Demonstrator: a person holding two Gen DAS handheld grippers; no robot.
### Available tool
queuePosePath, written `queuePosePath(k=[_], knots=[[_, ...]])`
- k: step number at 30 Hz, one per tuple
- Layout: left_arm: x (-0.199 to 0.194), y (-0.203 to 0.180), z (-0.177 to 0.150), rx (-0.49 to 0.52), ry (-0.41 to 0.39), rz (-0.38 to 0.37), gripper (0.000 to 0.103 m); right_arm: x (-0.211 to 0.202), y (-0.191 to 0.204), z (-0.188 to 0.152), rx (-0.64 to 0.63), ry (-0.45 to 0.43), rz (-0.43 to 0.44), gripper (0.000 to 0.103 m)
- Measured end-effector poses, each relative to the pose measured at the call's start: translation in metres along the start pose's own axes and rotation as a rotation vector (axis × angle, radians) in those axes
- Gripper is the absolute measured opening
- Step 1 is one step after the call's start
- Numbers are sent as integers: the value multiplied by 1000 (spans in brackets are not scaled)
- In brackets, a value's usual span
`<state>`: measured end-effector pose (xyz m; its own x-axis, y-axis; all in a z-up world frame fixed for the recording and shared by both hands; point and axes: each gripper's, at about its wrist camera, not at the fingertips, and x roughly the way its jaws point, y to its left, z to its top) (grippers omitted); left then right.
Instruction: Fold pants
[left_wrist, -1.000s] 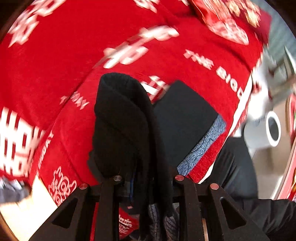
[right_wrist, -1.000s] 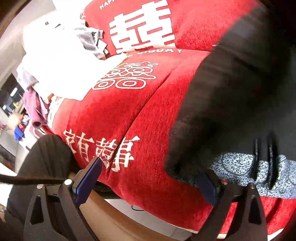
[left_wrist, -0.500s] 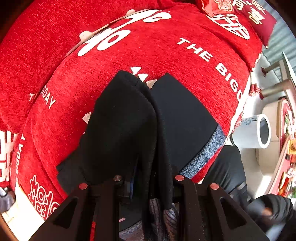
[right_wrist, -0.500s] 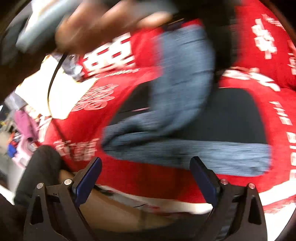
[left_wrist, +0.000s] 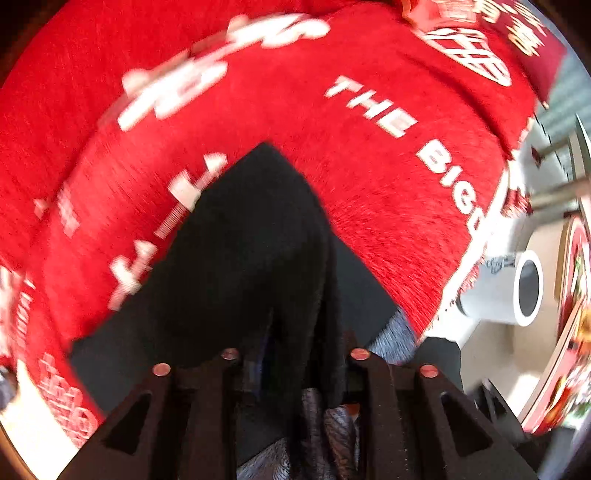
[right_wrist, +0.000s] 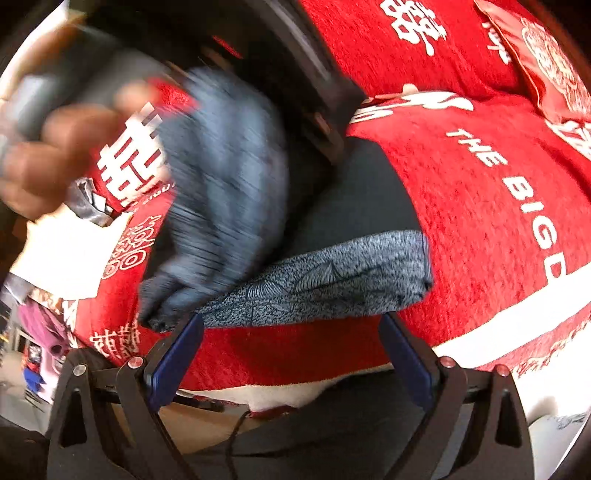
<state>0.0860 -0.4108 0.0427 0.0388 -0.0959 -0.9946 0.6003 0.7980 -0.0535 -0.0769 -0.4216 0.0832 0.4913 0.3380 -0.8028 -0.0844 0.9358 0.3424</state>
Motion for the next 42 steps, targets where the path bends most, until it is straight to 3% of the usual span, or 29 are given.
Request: queuePosePath(k=[1, 3, 4, 7, 9, 12, 15, 18, 20, 22, 23, 24, 26, 29, 31, 34, 36, 38, 40, 42], knots=[[4, -2, -1, 4, -7, -14, 43, -1, 0, 0, -5, -8, -6, 97], [-2, -12, -4, 61, 1, -41, 79, -5, -1, 2, -15, -32, 6, 97], [-7, -16, -5, 82, 0, -32, 84, -8, -3, 4, -22, -50, 21, 97], [-34, -23, -6, 137, -39, 36, 84, -9, -11, 7, -55, -84, 52, 97], [-61, -20, -9, 145, -105, -23, 84, -7, -13, 10, -92, -98, 83, 97], [-83, -2, -20, 121, -164, -40, 84, -1, -22, 17, -64, -80, 118, 97], [-89, 29, -42, 44, -240, -20, 84, -6, -28, 24, -17, -116, 173, 97], [-73, 76, -75, -95, -283, -28, 84, -2, -39, 31, 47, -130, 236, 98], [-57, 100, -87, -177, -300, 29, 84, 6, -45, 39, 83, -134, 236, 96], [-41, 131, -105, -288, -303, 72, 84, 16, -53, 48, 108, -117, 206, 72], [-35, 142, -112, -340, -301, 60, 84, 20, -56, 51, 114, -96, 188, 32], [-29, 155, -118, -396, -300, 34, 84, 25, -59, 56, 128, -68, 169, 25], [-16, 179, -131, -507, -307, -9, 84, 20, -58, 60, 112, -94, 145, 23], [0, 203, -145, -603, -321, -64, 84, 16, -71, 66, 178, -130, 107, 23], [8, 209, -149, -643, -319, -98, 84, 28, -80, 68, 225, -90, 109, 23], [10, 210, -151, -645, -324, -111, 84, 27, -75, 63, 196, -78, 46, 36], [2, 212, -154, -657, -340, -105, 84, 18, -75, 64, 209, -85, -11, 70], [-12, 213, -154, -671, -399, -96, 84, -2, -74, 66, 226, -174, -94, 71], [-17, 213, -146, -658, -408, -71, 84, -20, -60, 75, 157, -254, -179, 72], [-15, 212, -135, -651, -387, -33, 84, -11, -29, 97, 10, -227, -236, 79]])
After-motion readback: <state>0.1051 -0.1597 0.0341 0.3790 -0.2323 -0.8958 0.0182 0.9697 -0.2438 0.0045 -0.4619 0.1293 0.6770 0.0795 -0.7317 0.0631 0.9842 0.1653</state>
